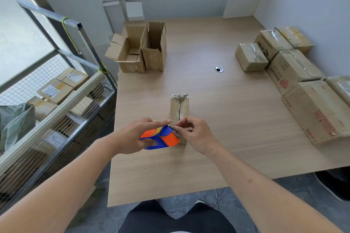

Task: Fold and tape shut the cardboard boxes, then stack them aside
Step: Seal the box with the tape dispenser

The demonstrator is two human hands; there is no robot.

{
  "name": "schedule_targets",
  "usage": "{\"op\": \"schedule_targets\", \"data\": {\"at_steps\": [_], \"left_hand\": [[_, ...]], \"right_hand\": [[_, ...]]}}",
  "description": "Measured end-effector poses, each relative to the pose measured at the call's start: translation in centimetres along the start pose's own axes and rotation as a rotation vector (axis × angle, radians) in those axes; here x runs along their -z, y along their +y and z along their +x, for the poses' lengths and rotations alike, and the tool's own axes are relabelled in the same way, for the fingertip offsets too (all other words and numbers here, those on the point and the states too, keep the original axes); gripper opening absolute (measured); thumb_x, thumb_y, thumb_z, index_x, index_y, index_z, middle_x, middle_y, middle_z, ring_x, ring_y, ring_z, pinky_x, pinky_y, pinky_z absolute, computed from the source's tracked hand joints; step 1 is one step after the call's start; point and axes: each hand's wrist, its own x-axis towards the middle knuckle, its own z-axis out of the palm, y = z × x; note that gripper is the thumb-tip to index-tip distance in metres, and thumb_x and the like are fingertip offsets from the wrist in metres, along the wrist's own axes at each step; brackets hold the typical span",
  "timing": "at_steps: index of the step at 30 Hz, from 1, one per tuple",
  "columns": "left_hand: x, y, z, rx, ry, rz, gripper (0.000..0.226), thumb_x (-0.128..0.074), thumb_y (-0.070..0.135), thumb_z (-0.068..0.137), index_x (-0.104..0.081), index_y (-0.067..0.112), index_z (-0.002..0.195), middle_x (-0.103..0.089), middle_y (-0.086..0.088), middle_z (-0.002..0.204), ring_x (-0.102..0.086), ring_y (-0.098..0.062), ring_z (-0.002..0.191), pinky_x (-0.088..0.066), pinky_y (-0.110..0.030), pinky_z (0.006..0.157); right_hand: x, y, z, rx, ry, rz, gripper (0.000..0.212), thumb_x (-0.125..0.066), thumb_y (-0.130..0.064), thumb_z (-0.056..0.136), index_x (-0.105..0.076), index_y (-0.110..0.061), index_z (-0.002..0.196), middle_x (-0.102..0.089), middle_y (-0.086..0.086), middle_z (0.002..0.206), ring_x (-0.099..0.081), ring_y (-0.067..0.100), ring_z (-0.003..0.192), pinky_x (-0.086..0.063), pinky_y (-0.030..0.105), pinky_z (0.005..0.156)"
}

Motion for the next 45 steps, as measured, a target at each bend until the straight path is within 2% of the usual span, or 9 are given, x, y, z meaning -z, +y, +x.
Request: {"op": "schedule_targets", "data": {"at_steps": [4,10,30,33,35,38,40,42,45], "left_hand": [[-0.2,0.5,0.1,-0.036,-0.025,0.057,0.076,-0.061,0.030,0.101,-0.016,0.071,0.147,-0.049,0.013,0.122,-0.049,-0.011,0.107,-0.044,-0.040,0.098],[0.4,-1.2,-0.6,-0.003,-0.075,0.083,0.072,-0.054,0.032,0.104,-0.013,0.072,0.147,-0.048,0.012,0.119,-0.049,-0.012,0.107,-0.043,-0.039,0.100],[1.3,-3.5,4.1,0.168,-0.224,0.191,0.064,-0.046,0.038,0.107,-0.009,0.075,0.143,-0.047,0.009,0.109,-0.048,-0.014,0.101,-0.042,-0.040,0.096],[1.2,-3.6,4.9,0.168,-0.226,0.212,0.065,-0.045,0.038,0.106,-0.006,0.079,0.139,-0.048,0.007,0.108,-0.048,-0.017,0.102,-0.042,-0.041,0.096],[1.2,-3.5,5.3,0.171,-0.228,0.224,0.065,-0.045,0.038,0.106,-0.007,0.078,0.141,-0.048,0.006,0.108,-0.049,-0.019,0.102,-0.042,-0.043,0.098],[1.3,-3.3,5.9,0.175,-0.243,0.232,0.064,-0.044,0.037,0.107,-0.009,0.074,0.144,-0.047,0.007,0.108,-0.049,-0.019,0.102,-0.042,-0.044,0.099],[1.4,-3.3,6.2,0.177,-0.259,0.220,0.064,-0.045,0.036,0.107,-0.010,0.075,0.144,-0.047,0.007,0.109,-0.049,-0.018,0.102,-0.042,-0.044,0.099],[1.4,-3.4,6.4,0.176,-0.270,0.209,0.065,-0.045,0.036,0.106,-0.010,0.076,0.143,-0.048,0.008,0.111,-0.049,-0.017,0.103,-0.043,-0.044,0.099],[1.4,-3.5,6.6,0.181,-0.275,0.181,0.066,-0.046,0.035,0.106,-0.011,0.077,0.141,-0.048,0.008,0.112,-0.048,-0.017,0.104,-0.042,-0.044,0.099]], "right_hand": [[0.0,0.2,0.1,-0.061,0.068,-0.027,0.008,-0.079,-0.013,0.088,-0.073,-0.013,0.083,-0.074,-0.002,0.078,-0.069,0.009,0.072,-0.055,0.027,0.069],[0.6,1.7,-0.3,-0.237,0.184,-0.002,0.013,-0.078,-0.009,0.087,-0.069,-0.012,0.079,-0.071,0.005,0.065,-0.070,0.021,0.060,-0.062,0.049,0.071],[1.2,5.8,0.5,-0.404,0.232,0.089,0.012,-0.073,-0.011,0.093,-0.065,-0.009,0.085,-0.068,0.005,0.076,-0.068,0.020,0.058,-0.063,0.041,0.066],[1.0,6.2,0.9,-0.408,0.177,0.154,0.010,-0.070,-0.012,0.096,-0.063,-0.014,0.089,-0.068,0.008,0.084,-0.068,0.020,0.065,-0.061,0.039,0.069],[0.9,6.2,0.9,-0.387,0.133,0.137,0.005,-0.065,-0.016,0.100,-0.062,-0.016,0.105,-0.067,0.009,0.098,-0.067,0.018,0.072,-0.058,0.039,0.072],[1.3,6.4,1.0,-0.397,0.061,0.167,0.059,-0.060,-0.025,0.103,-0.031,-0.044,0.150,-0.058,0.001,0.116,-0.066,0.021,0.086,-0.059,0.037,0.072],[1.7,6.6,1.2,-0.378,0.023,0.099,0.069,-0.060,-0.031,0.102,-0.021,-0.062,0.149,-0.047,-0.008,0.129,-0.063,0.024,0.096,-0.060,0.034,0.074],[2.0,6.9,1.2,-0.237,0.059,-0.030,0.059,-0.061,-0.027,0.101,-0.037,-0.058,0.145,-0.039,-0.012,0.132,-0.057,0.020,0.098,-0.057,0.042,0.094],[1.6,6.5,1.6,0.087,0.117,-0.323,0.056,-0.062,-0.030,0.096,-0.044,-0.046,0.146,-0.037,-0.008,0.150,-0.036,0.010,0.140,-0.036,0.038,0.117]]}}
